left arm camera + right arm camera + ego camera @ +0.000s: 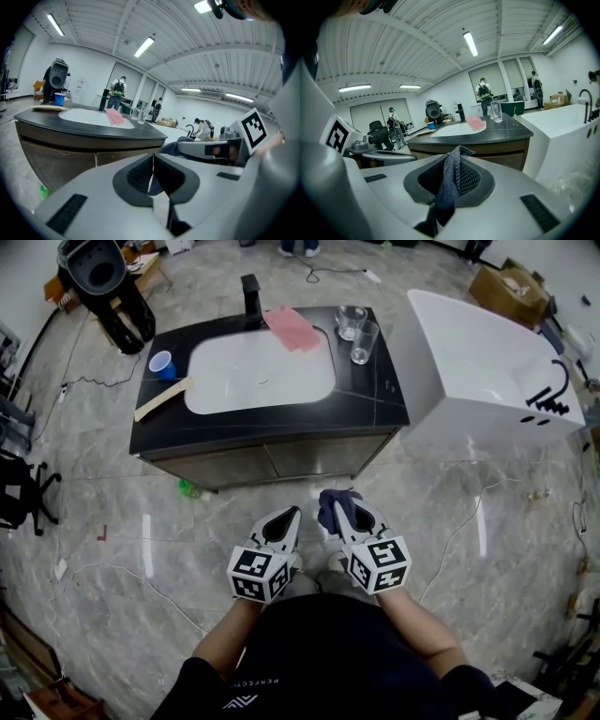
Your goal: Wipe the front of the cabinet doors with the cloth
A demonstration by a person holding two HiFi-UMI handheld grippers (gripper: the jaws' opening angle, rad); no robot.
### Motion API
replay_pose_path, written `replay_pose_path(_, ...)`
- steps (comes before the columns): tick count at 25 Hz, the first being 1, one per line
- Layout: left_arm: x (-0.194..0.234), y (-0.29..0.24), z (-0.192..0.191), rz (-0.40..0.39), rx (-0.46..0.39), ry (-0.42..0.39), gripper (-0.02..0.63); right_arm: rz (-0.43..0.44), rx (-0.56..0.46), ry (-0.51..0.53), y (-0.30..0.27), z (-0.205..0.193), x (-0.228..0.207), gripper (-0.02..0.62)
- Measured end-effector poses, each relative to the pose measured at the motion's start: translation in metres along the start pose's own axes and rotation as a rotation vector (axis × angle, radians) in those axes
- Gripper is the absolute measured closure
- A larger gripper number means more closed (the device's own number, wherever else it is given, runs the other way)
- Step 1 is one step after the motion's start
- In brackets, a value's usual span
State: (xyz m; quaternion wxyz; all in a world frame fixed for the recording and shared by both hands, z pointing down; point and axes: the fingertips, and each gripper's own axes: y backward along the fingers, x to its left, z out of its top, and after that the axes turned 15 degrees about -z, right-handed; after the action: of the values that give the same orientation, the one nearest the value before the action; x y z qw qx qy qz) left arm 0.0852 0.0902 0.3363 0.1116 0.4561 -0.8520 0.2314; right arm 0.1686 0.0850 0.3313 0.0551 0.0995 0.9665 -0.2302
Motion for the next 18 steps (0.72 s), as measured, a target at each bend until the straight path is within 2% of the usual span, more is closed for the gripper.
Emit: replay_pose_path(18, -0.009, 0.005, -0.018, 0.003, 0.022, 0.028, 0.592, -0.003, 0.029, -0.018, 0.016, -0.02, 0.002, 0.545)
